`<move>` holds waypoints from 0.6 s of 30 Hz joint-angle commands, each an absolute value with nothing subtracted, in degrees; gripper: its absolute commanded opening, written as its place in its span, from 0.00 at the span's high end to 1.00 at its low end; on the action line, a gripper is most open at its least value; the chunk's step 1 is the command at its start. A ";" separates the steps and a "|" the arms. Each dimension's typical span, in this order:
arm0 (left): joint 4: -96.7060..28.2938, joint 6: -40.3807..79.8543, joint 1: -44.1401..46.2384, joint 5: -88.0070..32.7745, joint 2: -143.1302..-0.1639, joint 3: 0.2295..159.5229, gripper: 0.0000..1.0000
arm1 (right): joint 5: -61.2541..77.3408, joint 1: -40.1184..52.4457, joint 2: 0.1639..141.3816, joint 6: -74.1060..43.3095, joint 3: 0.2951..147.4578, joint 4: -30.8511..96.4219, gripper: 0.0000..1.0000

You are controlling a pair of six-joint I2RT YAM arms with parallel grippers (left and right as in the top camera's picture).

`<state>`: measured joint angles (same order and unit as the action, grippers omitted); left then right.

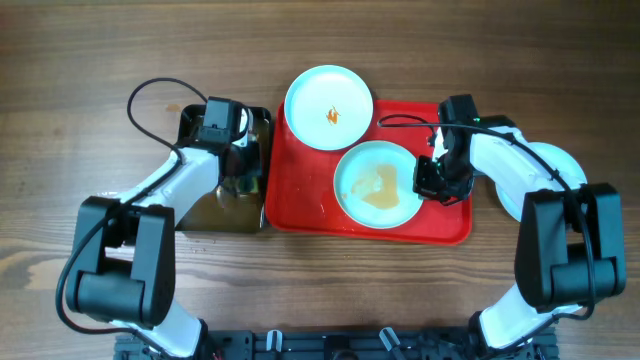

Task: Clean dirty plates on tray and stack at the side
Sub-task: 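Return the sponge to the black tray with the left gripper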

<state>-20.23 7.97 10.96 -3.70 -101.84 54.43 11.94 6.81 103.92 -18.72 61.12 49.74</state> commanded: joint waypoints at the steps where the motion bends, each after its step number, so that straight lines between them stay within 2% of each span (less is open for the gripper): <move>1: -20.05 7.68 10.72 1.61 -101.69 56.38 0.96 | 10.35 6.57 104.51 -17.98 60.99 50.19 0.96; 2: -20.40 7.70 10.74 1.56 -100.88 57.23 0.83 | 10.35 6.57 104.51 -17.96 60.99 50.17 0.96; 3: -20.91 7.73 10.74 1.15 -100.42 57.34 0.59 | 10.35 6.57 104.51 -17.98 61.01 50.15 0.96; 4: -21.98 7.73 10.74 0.23 -100.27 57.34 0.43 | 10.35 6.57 104.51 -18.02 61.01 50.17 0.96; 6: -27.83 7.75 10.76 -3.84 -100.29 57.32 0.37 | 10.35 6.57 104.51 -17.98 60.99 50.17 0.96; 9: -33.76 7.92 10.85 -5.98 -100.29 56.80 0.37 | 10.35 6.57 104.51 -18.00 60.99 50.15 0.96; 11: -33.85 7.90 10.85 -5.96 -100.29 56.12 0.39 | 10.35 6.57 104.53 -17.98 60.99 50.17 0.96; 12: -33.89 7.90 10.87 -5.98 -100.31 56.03 0.44 | 10.35 6.57 104.51 -17.98 60.99 50.19 0.96; 14: -33.36 7.88 10.85 -5.93 -100.31 56.03 0.67 | 10.35 6.57 104.53 -18.00 60.99 50.19 0.96; 16: -31.92 7.88 10.85 -4.49 -100.29 56.03 0.94 | 10.35 6.57 104.53 -18.00 60.99 50.22 0.96; 18: -32.08 7.90 10.85 -1.26 -100.29 56.05 0.96 | 10.35 6.57 104.51 -17.98 60.99 50.24 0.96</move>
<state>-32.34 8.01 10.96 -4.40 -101.23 56.62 11.94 6.81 103.92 -18.72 61.12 49.95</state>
